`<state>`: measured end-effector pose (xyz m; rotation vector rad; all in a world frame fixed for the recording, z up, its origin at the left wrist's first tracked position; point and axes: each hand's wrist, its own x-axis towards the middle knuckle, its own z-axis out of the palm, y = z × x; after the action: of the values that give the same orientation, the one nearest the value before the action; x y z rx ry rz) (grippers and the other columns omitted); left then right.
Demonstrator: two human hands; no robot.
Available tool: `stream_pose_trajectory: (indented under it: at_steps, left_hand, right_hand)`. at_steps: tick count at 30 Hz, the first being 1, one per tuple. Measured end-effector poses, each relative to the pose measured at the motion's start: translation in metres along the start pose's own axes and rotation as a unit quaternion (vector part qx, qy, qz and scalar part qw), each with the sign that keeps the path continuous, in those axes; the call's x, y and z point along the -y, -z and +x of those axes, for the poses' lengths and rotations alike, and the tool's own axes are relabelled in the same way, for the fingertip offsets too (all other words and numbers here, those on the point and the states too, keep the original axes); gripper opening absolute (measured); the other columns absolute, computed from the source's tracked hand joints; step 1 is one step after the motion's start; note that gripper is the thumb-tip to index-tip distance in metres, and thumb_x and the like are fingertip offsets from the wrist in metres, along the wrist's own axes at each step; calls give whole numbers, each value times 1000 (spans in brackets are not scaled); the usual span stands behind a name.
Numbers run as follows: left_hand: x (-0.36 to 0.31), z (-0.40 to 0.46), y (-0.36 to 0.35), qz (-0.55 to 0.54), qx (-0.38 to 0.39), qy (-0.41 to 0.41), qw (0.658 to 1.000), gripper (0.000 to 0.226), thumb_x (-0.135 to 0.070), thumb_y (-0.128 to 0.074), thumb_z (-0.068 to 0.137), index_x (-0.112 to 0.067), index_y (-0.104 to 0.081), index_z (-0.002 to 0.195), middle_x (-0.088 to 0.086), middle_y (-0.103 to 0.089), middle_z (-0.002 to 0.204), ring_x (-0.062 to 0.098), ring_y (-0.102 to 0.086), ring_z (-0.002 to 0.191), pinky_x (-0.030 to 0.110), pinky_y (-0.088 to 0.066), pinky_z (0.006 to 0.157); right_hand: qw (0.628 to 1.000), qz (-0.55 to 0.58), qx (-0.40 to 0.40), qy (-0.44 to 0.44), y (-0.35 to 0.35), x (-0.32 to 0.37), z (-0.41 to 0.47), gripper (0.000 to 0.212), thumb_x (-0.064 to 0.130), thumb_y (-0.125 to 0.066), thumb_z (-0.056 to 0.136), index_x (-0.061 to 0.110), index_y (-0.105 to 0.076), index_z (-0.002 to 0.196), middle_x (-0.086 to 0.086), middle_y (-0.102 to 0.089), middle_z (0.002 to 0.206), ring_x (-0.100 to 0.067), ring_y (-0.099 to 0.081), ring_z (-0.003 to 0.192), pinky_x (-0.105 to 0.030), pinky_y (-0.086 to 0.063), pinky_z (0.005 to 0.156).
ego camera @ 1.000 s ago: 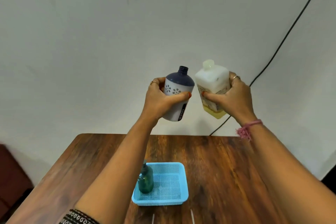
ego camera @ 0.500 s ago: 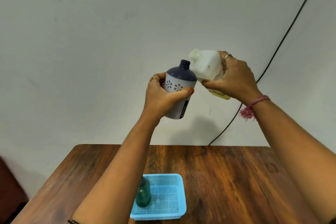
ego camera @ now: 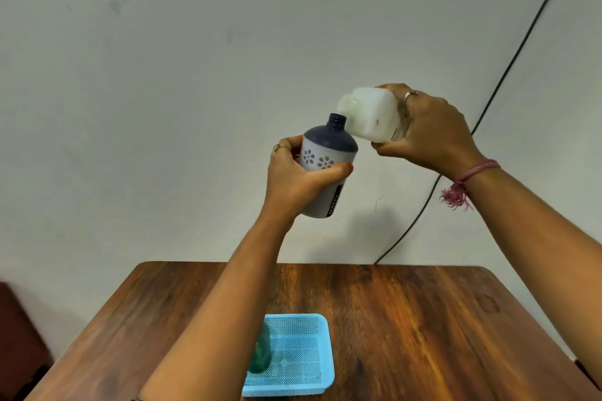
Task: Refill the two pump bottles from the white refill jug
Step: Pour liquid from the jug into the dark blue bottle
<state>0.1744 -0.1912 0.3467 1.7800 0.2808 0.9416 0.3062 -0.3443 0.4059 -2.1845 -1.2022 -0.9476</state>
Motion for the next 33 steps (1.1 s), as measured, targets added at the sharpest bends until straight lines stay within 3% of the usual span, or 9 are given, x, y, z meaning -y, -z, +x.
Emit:
stream_pose_trajectory:
  at_steps: [6, 11, 25, 33]
  left_hand:
    - [2, -2, -3, -4, 0, 4, 1000, 66, -26, -86, 63, -20, -45, 114, -3, -55, 106, 6, -58, 84, 14, -46, 62]
    - [3, -3, -5, -3, 1, 6, 1000, 67, -27, -87, 62, -20, -45, 115, -2, -56, 108, 6, -58, 84, 15, -46, 62]
    - [5, -4, -4, -8, 1, 9, 1000, 68, -26, -87, 62, -20, -46, 116, 0, -56, 110, 6, -59, 85, 15, -47, 63]
    - [5, -6, -2, -12, -4, 9, 1000, 70, -25, -87, 61, -17, -47, 118, -6, -55, 103, 4, -58, 82, 9, -46, 55]
  right_hand:
    - [998, -43, -16, 35, 4, -4, 1, 76, 29, -80, 65, 22, -49, 134, -5, -64, 118, -30, -61, 96, -26, -41, 70]
    - [996, -60, -27, 54, 6, -3, 2, 77, 24, -80, 64, 20, -50, 135, -6, -64, 122, -33, -61, 99, -38, -51, 77]
    - [990, -94, -55, 90, 8, -1, 4, 79, 20, -84, 62, 16, -53, 134, -10, -65, 122, -35, -63, 101, -42, -51, 84]
    - [987, -108, -64, 102, 7, -2, 4, 81, 20, -86, 60, 14, -52, 134, -13, -63, 124, -37, -62, 105, -45, -50, 88]
